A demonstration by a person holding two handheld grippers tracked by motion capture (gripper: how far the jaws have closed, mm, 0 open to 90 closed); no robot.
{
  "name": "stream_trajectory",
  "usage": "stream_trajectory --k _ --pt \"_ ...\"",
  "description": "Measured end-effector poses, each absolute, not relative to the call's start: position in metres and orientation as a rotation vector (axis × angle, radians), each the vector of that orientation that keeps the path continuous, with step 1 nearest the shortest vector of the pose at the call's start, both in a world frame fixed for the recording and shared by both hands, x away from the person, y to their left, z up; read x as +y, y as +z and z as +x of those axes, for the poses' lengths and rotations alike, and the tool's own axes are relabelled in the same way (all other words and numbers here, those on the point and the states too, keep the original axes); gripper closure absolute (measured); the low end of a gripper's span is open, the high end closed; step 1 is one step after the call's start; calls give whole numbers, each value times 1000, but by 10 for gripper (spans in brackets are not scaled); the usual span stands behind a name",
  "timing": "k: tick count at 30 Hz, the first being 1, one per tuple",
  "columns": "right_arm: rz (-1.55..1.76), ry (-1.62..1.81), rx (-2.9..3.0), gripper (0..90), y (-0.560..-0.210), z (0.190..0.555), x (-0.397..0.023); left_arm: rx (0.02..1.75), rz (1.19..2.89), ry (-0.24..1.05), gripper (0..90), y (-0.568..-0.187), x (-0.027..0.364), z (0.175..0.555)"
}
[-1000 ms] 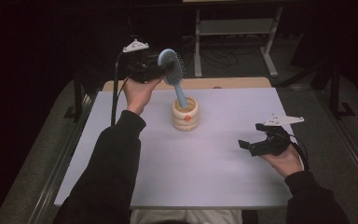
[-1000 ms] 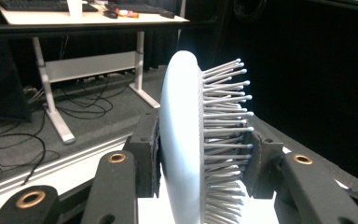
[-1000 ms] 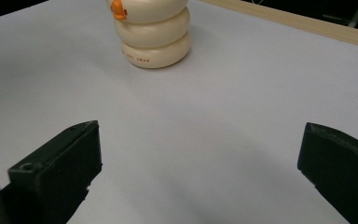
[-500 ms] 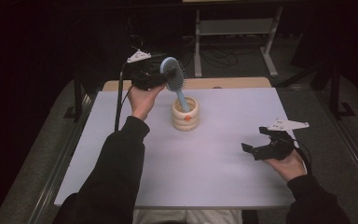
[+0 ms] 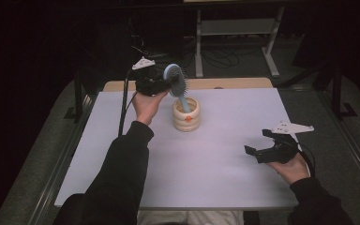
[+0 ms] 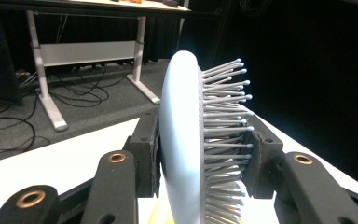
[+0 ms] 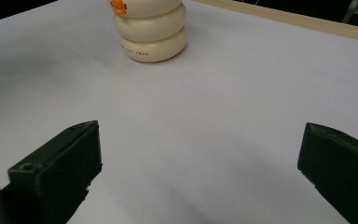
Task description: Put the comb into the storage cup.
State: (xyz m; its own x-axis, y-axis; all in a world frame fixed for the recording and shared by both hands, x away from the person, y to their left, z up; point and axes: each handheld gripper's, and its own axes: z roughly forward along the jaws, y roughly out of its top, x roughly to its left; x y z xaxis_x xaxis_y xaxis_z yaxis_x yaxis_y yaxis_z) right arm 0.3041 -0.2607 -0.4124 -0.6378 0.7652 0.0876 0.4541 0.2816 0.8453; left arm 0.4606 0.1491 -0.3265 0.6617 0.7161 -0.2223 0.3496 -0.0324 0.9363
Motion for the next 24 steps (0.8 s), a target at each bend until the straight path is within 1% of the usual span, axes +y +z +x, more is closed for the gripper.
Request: stream_trajectory --k 12,16,20,24 --pt "1108 1312 2205 0 -412 302 -263 911 1605 311 547 -345 145 464" --pt "1105 1322 2200 0 -412 302 -264 918 1571 291 542 -353 144 465" --pt "1103 1329 2204 0 -413 302 -264 937 1537 279 540 -357 146 465" --pt "1102 1325 2207 0 -413 303 -264 970 1542 278 534 -363 150 467"
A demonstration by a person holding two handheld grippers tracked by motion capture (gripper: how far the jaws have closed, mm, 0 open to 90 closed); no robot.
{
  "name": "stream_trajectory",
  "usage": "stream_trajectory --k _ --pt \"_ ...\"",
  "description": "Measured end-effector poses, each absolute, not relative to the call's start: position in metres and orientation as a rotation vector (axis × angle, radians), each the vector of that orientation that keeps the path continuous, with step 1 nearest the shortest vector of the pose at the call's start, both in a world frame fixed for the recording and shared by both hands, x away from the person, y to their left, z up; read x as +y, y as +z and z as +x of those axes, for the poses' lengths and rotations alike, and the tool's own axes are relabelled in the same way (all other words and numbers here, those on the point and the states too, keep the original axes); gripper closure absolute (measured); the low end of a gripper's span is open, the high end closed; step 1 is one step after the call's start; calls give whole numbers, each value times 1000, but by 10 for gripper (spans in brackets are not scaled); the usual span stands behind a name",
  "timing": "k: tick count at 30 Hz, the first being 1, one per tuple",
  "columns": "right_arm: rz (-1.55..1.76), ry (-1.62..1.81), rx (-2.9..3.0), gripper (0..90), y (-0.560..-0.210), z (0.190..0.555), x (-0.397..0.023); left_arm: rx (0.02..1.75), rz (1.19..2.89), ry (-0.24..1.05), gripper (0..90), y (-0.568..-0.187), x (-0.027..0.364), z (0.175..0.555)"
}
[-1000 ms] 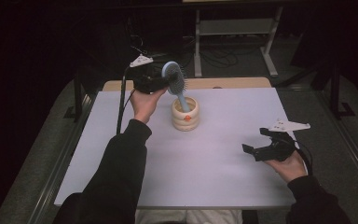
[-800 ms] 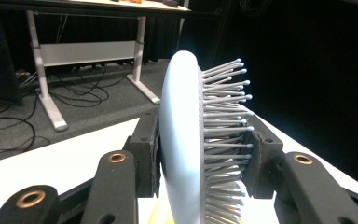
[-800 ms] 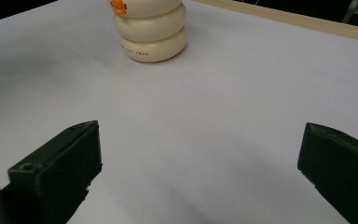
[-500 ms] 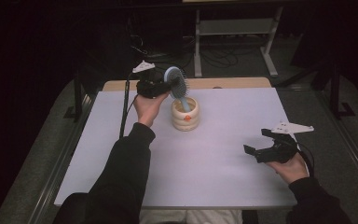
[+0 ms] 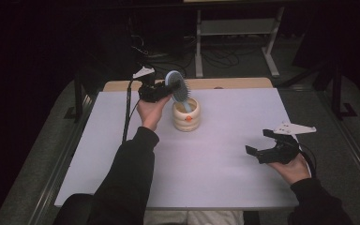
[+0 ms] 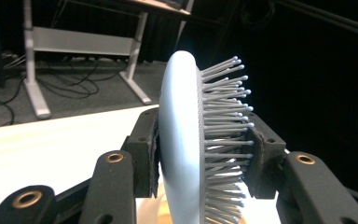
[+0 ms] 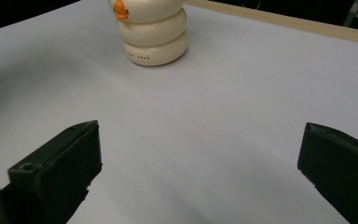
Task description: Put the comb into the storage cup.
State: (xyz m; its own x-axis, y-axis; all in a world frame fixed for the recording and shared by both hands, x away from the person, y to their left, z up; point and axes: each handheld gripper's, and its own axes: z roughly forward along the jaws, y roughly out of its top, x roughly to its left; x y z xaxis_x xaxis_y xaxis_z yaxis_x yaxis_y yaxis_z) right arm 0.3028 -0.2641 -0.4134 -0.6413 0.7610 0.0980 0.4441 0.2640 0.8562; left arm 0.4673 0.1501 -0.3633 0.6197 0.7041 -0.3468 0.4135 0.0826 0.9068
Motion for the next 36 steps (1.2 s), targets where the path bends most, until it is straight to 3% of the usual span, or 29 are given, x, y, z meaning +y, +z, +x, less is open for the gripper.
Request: stream_trajectory --k 18,31,36 --pt "1102 1330 2212 0 -413 303 -265 1011 1513 268 441 -372 167 468" --pt "1081 1340 2215 0 -413 302 -264 969 1515 299 183 -364 187 463" --pt "1081 1338 2217 0 -413 302 -264 918 1546 226 0 -363 199 464"
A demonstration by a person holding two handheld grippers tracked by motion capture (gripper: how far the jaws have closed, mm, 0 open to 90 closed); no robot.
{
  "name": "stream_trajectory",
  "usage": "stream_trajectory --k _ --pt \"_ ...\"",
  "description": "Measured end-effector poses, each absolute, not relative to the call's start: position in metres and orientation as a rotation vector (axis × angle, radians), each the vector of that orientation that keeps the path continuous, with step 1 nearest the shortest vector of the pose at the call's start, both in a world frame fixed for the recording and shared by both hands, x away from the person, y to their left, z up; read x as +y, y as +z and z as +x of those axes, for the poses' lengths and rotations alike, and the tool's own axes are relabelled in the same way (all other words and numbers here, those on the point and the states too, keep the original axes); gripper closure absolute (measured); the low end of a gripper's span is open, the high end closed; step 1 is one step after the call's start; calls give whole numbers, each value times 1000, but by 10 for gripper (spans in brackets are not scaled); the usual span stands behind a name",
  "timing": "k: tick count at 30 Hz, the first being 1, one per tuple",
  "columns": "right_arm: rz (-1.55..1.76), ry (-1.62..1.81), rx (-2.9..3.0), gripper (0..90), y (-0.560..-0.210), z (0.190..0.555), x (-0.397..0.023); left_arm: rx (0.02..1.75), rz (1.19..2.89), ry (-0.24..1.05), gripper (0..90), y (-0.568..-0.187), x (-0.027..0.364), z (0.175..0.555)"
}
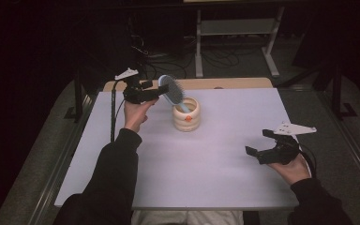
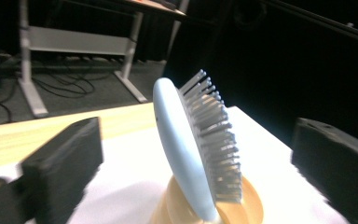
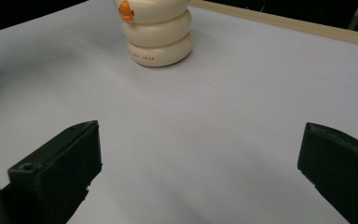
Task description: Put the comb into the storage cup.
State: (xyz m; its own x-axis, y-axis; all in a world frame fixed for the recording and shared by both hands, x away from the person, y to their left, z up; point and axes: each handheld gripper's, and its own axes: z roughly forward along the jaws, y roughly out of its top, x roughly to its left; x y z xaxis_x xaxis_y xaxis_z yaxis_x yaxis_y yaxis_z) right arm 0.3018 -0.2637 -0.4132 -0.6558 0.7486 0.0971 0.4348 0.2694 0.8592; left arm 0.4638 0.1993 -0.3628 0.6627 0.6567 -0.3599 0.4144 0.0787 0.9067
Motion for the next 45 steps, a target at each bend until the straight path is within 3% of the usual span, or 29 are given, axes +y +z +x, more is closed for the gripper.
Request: stream_trajectory --k 11,45 --pt "1076 1331 2220 0 -414 303 -264 860 1623 300 0 -358 227 451" --pt "1070 1305 2219 0 -417 301 -264 823 1654 345 0 -378 289 404"
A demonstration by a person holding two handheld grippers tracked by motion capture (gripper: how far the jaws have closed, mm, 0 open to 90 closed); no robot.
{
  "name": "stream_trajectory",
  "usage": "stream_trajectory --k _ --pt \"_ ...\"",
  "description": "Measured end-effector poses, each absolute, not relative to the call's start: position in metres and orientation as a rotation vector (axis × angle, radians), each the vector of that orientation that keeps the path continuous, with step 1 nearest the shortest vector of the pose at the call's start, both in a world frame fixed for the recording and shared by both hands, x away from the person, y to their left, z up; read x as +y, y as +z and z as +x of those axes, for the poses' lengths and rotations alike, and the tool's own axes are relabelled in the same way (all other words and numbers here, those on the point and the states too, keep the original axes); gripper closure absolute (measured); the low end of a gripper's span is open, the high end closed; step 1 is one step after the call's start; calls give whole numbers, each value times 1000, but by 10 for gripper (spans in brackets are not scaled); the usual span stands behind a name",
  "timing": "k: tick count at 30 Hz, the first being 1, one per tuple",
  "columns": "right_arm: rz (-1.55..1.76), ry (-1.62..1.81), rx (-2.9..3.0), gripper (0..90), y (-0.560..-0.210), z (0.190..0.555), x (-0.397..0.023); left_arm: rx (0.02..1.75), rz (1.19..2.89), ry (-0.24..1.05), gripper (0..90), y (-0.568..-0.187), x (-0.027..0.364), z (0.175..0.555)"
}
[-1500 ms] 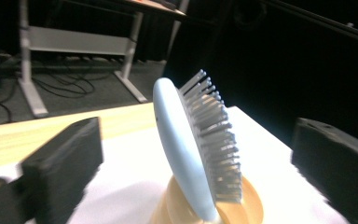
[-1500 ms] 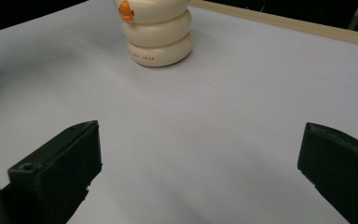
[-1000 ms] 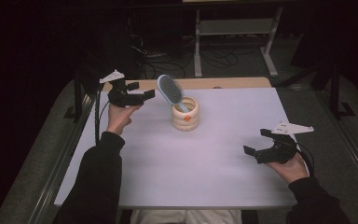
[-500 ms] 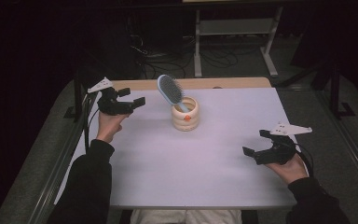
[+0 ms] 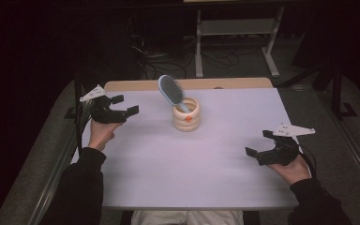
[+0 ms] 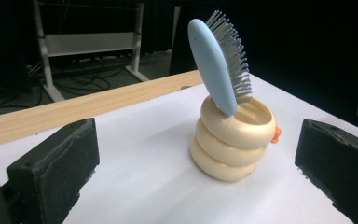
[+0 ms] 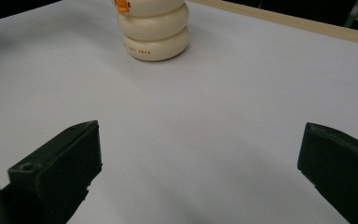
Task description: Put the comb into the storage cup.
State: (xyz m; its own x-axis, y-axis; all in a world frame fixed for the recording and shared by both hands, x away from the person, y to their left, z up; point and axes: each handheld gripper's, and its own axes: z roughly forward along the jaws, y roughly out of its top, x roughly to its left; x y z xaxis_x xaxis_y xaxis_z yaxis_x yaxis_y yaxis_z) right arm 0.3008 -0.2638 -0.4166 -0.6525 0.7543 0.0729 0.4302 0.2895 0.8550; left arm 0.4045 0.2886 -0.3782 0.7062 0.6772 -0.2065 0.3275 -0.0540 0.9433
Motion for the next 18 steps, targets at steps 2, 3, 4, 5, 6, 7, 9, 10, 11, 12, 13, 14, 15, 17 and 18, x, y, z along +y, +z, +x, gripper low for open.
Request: stream_trajectory --k 2,3,4,5,6,7,9,10,11,12,13,14,15,17,18 --pt "1071 1300 2220 0 -417 301 -264 822 1651 364 0 -378 293 399" --pt "1071 1298 2220 0 -417 301 -264 821 1646 374 0 -379 296 396" --pt "1070 1297 2220 0 -417 301 -264 822 1644 376 0 -379 299 394" --pt "1070 1296 2219 0 -417 300 -264 823 1645 375 0 -379 300 392" --pt "1069 1297 2219 0 -417 300 -264 823 1644 378 0 -380 303 390" --pt "1067 1296 2218 0 -417 300 -264 827 1640 378 0 -380 305 389" --pt "1059 1294 2217 0 -417 300 -264 830 1634 379 0 -383 309 385" --pt "1057 1295 2217 0 -417 299 -264 836 1635 379 0 -384 312 384" --pt "1056 1295 2217 0 -417 299 -264 838 1632 377 0 -385 313 383" --pt "1057 1296 2217 0 -417 299 -264 841 1632 376 0 -387 314 381" --pt "1057 1297 2217 0 -417 299 -264 843 1636 378 0 -388 316 380" --pt "1061 1296 2217 0 -417 299 -264 847 1638 379 0 -390 317 379" --pt "1062 1298 2218 0 -417 299 -265 848 1639 375 0 -391 318 378" --pt "1062 1300 2217 0 -417 299 -265 853 1633 377 0 -395 322 375" --pt "1063 1301 2216 0 -417 298 -265 855 1630 376 0 -395 324 374"
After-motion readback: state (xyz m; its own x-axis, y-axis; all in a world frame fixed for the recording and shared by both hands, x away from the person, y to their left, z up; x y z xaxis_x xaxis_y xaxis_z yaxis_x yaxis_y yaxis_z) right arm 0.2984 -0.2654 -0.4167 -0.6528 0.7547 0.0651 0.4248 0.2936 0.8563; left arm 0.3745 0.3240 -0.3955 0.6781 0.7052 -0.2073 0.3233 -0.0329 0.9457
